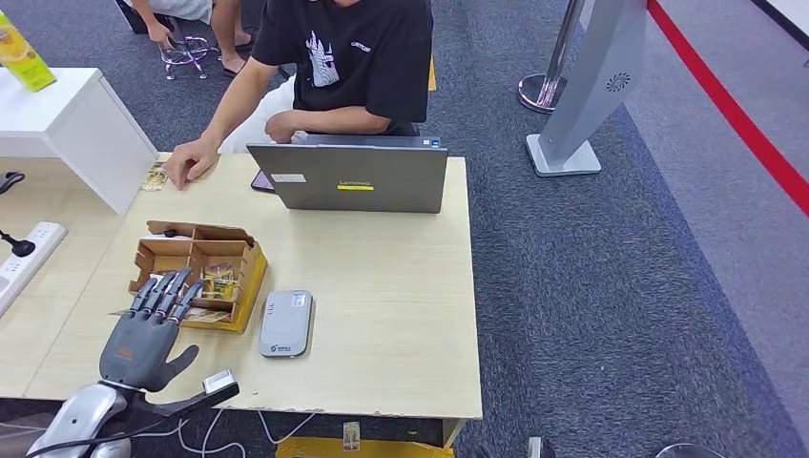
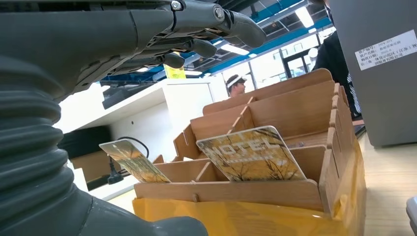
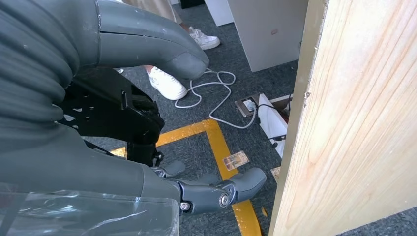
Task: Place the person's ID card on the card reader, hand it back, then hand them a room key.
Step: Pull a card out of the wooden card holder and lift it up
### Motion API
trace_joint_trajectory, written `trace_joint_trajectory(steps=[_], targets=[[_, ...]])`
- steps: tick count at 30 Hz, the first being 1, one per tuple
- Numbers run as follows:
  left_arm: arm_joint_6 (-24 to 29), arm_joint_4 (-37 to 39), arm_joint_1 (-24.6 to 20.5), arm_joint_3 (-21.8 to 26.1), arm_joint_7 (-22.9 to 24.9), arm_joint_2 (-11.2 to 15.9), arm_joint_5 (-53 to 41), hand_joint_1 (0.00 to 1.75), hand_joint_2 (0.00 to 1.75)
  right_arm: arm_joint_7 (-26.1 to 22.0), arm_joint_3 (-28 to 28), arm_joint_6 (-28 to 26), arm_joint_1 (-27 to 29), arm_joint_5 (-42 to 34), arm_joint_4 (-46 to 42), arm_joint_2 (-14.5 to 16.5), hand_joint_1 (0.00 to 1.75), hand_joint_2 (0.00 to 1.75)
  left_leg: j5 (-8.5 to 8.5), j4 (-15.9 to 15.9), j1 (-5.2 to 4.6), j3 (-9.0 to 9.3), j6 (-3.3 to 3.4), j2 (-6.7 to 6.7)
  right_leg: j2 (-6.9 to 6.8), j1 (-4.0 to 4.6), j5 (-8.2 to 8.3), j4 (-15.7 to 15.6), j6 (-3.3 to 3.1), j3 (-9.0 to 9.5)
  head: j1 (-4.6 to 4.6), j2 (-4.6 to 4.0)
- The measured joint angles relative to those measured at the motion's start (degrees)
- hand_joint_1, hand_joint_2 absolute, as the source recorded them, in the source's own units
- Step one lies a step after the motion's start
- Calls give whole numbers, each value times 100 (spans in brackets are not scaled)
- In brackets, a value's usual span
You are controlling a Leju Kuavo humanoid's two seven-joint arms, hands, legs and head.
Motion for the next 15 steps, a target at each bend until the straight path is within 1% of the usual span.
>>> trace_joint_trajectory(steps=[7, 15], targets=[[-20, 211, -69, 9, -11, -94, 0, 0, 175, 12, 50, 1, -3, 1, 0, 0, 0, 175, 0, 0, 0, 0, 0, 0, 1, 0, 0, 0, 0, -1, 0, 0], [-49, 330, -118, 43, -11, -127, 0, 0, 175, 20, 62, 3, -4, 3, 0, 0, 0, 175, 0, 0, 0, 0, 0, 0, 0, 0, 0, 0, 0, -1, 0, 0]])
